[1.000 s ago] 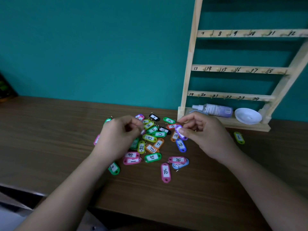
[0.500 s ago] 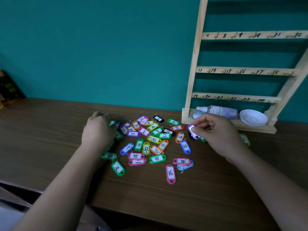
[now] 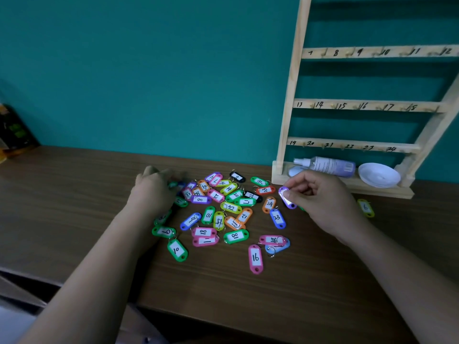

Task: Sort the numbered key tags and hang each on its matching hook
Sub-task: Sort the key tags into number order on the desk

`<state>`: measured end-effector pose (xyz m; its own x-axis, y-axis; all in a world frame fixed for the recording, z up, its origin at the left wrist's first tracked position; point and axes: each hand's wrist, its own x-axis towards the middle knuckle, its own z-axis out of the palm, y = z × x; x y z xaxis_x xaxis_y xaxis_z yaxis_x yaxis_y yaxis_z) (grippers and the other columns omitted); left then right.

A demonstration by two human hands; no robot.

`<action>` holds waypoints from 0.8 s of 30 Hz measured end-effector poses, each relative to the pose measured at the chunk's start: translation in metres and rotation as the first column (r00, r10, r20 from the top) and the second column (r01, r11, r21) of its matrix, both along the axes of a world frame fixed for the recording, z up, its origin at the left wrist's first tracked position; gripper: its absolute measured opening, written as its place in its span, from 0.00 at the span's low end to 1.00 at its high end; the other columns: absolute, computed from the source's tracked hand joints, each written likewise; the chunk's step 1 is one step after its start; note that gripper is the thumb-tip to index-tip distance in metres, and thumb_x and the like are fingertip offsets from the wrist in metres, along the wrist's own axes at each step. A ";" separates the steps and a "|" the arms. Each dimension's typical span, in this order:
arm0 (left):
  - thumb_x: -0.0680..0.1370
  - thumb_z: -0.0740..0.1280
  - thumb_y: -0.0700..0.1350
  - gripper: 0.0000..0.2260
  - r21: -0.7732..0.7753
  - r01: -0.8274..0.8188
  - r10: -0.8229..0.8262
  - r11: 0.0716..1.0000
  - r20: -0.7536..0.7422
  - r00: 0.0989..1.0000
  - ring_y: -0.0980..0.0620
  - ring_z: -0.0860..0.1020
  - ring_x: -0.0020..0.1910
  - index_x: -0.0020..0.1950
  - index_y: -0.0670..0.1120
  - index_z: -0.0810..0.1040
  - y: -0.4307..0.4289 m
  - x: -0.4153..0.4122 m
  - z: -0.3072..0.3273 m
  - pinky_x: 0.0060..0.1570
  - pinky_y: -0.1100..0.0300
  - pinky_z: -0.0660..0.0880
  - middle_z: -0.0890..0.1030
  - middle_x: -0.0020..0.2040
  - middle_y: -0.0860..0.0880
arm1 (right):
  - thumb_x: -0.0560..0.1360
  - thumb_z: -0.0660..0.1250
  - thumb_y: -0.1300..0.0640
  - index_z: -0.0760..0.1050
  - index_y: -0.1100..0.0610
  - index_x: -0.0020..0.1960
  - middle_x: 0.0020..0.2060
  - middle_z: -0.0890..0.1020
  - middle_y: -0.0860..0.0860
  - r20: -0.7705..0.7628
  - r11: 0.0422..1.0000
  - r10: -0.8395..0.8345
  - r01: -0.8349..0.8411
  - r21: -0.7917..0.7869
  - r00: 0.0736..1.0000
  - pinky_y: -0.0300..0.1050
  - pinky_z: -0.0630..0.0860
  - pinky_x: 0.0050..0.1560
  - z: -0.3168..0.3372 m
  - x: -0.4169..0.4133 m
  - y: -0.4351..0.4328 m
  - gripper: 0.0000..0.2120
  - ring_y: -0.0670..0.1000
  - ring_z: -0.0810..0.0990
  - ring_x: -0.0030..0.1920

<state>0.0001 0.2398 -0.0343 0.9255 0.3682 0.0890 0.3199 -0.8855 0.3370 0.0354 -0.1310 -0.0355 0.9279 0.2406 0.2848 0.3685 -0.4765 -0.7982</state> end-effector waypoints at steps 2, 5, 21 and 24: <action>0.82 0.69 0.55 0.15 0.025 -0.010 0.010 1.000 -0.009 1.000 0.41 0.69 0.69 0.69 0.59 0.78 -0.002 0.001 0.001 0.66 0.43 0.73 0.70 0.68 0.47 | 0.76 0.80 0.56 0.85 0.46 0.49 0.41 0.87 0.42 0.002 1.000 0.003 -0.003 -0.006 1.000 0.48 0.82 0.49 0.000 0.000 0.000 0.07 0.42 0.85 0.43; 0.83 0.68 0.55 0.13 0.026 -0.023 0.023 0.999 0.008 1.000 0.41 0.67 0.70 0.67 0.57 0.79 -0.004 0.001 0.002 0.67 0.43 0.70 0.70 0.68 0.47 | 0.76 0.79 0.56 0.85 0.46 0.49 0.41 0.87 0.40 0.007 1.000 0.002 -0.002 -0.018 1.000 0.44 0.80 0.47 0.000 -0.001 0.000 0.06 0.42 0.85 0.43; 0.79 0.71 0.58 0.10 0.030 0.014 -0.015 0.999 0.003 1.000 0.44 0.67 0.69 0.60 0.58 0.81 -0.003 -0.002 0.004 0.63 0.45 0.69 0.70 0.66 0.51 | 0.76 0.79 0.55 0.85 0.45 0.49 0.40 0.86 0.37 0.017 0.999 0.002 -0.001 -0.054 1.000 0.41 0.76 0.44 0.002 -0.004 0.002 0.06 0.40 0.84 0.43; 0.79 0.72 0.58 0.10 0.033 0.013 -0.013 0.999 0.000 1.000 0.44 0.67 0.69 0.59 0.58 0.81 -0.004 -0.003 0.005 0.64 0.45 0.69 0.70 0.67 0.50 | 0.77 0.79 0.56 0.85 0.45 0.49 0.40 0.86 0.39 0.019 0.998 0.000 0.001 -0.057 1.000 0.40 0.76 0.44 0.003 -0.005 0.003 0.07 0.39 0.84 0.43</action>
